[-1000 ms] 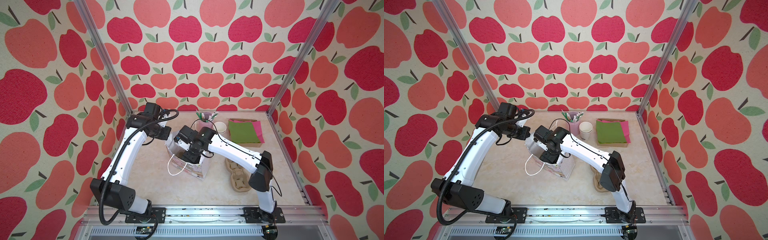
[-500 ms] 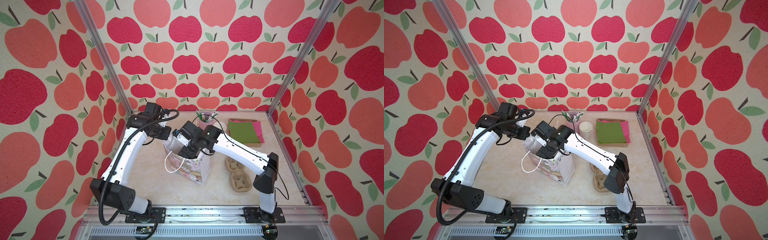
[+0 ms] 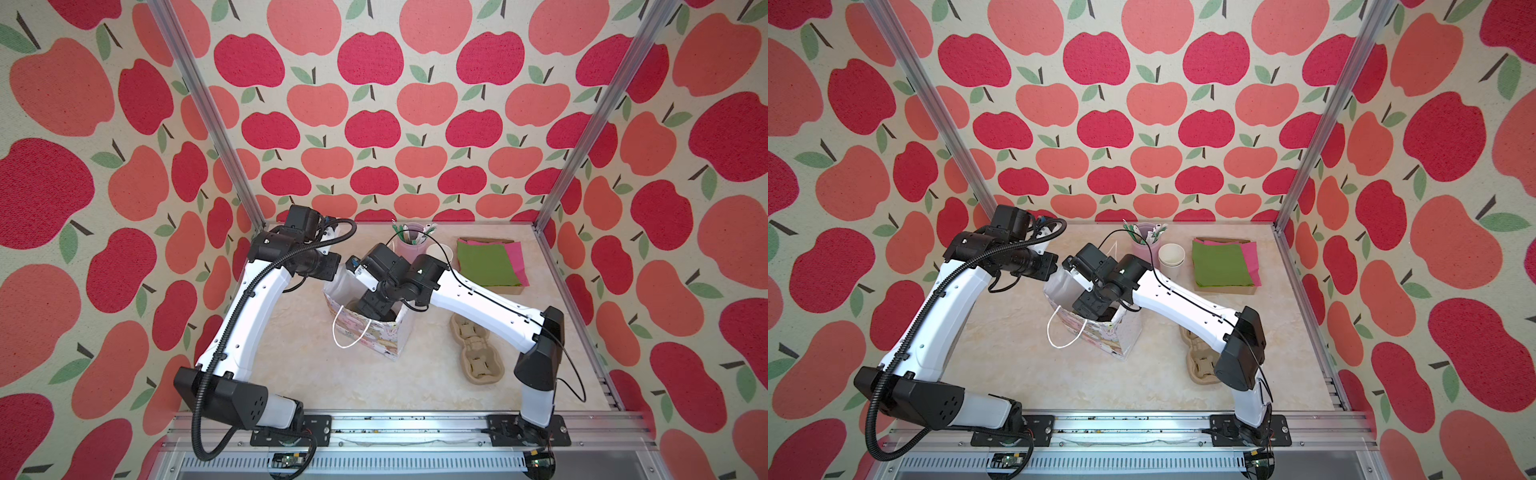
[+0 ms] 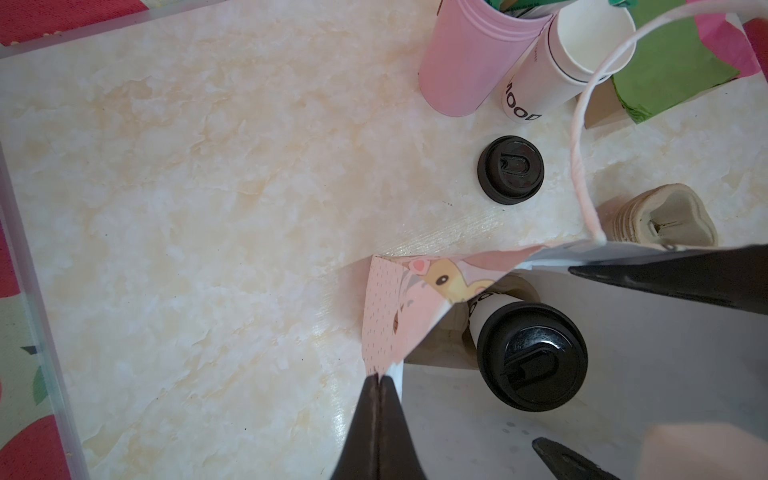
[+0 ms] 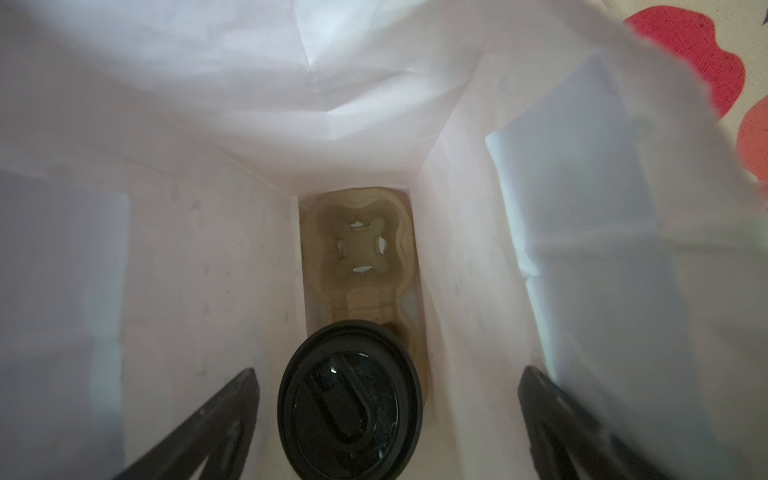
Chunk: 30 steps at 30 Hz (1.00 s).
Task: Pack the takeout coffee
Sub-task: 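Open the right gripper to release the cup in the carrier, then lift the open right gripper up out of the bag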
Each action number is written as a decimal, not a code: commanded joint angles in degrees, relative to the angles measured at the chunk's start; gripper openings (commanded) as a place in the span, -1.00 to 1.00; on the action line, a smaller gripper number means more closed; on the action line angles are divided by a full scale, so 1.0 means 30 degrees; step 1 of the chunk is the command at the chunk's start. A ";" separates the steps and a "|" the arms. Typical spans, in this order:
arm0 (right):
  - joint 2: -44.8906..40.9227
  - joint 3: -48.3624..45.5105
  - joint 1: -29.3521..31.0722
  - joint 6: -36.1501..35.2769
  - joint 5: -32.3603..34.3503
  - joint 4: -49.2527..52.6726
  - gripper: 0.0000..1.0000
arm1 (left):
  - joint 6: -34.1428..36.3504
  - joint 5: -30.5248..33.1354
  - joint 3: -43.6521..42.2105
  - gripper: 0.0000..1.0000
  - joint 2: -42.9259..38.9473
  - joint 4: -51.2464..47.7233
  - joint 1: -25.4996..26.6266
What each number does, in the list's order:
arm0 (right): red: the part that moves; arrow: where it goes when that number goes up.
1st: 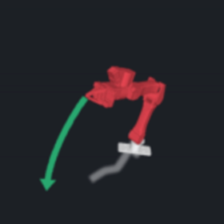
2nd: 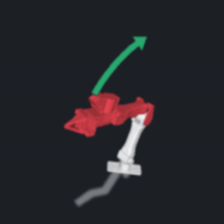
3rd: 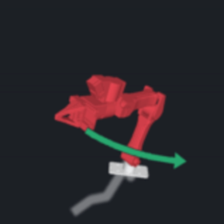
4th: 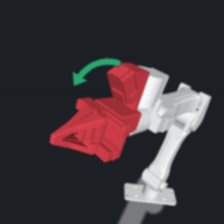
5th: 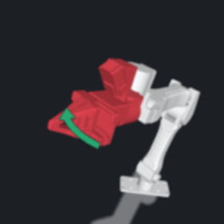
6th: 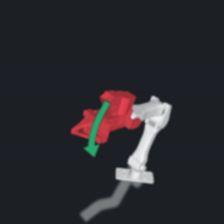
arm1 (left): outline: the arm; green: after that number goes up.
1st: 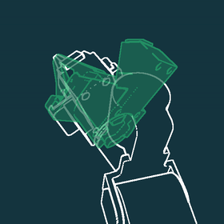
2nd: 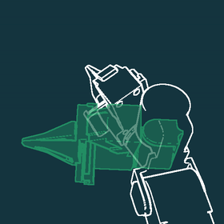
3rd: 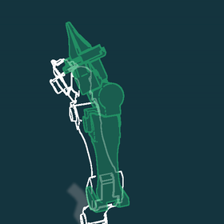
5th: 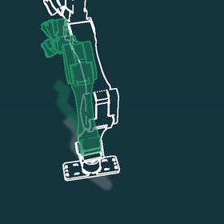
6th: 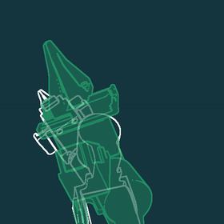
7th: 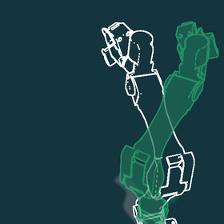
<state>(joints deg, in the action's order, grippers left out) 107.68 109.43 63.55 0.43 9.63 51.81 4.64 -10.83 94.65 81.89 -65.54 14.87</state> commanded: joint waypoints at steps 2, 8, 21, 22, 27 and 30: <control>-0.1600 -0.0847 0.0094 -0.0435 0.0330 -0.1906 0.99 | 0.0154 0.0519 -0.0335 -1.00 -0.0478 0.0488 0.0082; -0.2588 -0.1277 0.0122 -0.0490 0.0003 -0.3196 0.99 | 0.0177 0.0592 -0.0437 -1.00 -0.0405 0.0543 0.0081; -0.6004 -0.2942 -0.0271 -0.1138 0.1174 -0.6565 0.70 | 0.0005 0.0541 -0.0437 -0.62 -0.0663 0.0833 -0.0032; -0.6172 -0.2931 -0.0517 -0.1055 0.1397 -0.6606 0.67 | 0.0000 0.0508 -0.0412 -0.56 -0.0722 0.0902 -0.0062; -0.6428 -0.2683 -0.2199 -0.0289 0.2494 -0.6131 0.52 | -0.0281 -0.0048 -0.0320 -0.23 -0.1175 0.1403 -0.0411; -0.6004 -0.2010 -0.3294 0.0386 0.2809 -0.5264 0.43 | -0.0506 -0.0725 -0.0236 -0.05 -0.1629 0.1783 -0.0823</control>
<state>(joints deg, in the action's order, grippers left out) 88.95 101.51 55.66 -0.95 15.27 34.11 3.92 -10.92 93.69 79.07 -62.00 13.43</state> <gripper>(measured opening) 0.721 0.461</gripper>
